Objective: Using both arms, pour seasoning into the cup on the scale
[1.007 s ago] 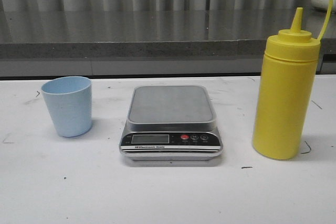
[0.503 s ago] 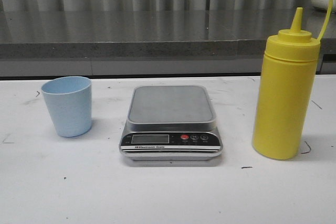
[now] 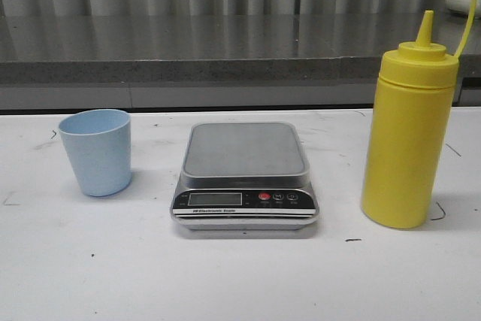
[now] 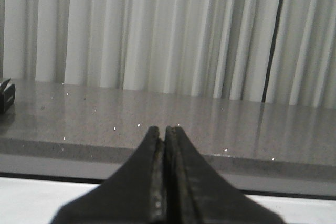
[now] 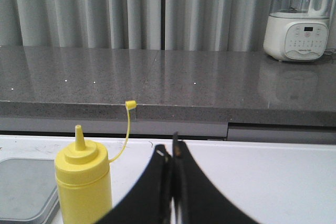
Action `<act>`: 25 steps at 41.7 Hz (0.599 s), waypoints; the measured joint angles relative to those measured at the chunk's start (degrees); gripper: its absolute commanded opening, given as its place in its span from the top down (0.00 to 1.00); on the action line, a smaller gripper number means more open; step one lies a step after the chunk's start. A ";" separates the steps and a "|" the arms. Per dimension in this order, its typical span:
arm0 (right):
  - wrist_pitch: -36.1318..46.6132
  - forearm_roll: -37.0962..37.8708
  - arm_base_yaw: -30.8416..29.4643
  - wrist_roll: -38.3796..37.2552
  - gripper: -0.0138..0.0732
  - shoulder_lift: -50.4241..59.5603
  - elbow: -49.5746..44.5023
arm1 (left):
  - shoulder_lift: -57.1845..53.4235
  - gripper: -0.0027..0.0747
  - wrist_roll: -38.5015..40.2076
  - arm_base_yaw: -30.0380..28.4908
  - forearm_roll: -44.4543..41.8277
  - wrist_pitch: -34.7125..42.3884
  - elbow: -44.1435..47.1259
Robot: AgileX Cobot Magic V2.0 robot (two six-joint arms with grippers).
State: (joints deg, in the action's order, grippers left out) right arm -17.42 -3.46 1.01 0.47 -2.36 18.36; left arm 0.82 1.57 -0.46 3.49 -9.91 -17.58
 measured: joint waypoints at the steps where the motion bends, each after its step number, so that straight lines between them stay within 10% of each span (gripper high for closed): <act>1: -0.87 0.26 0.00 0.00 0.92 -1.11 1.22 | 0.76 0.99 0.00 0.00 0.00 -1.21 -1.54; 25: -14.34 1.97 0.00 0.00 0.92 -26.85 13.68 | 20.09 0.99 0.00 0.00 0.00 -23.99 -16.40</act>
State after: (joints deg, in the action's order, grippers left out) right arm -31.76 -1.49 1.01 0.47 -29.21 32.04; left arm 20.91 1.57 -0.46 3.49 -33.90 -33.98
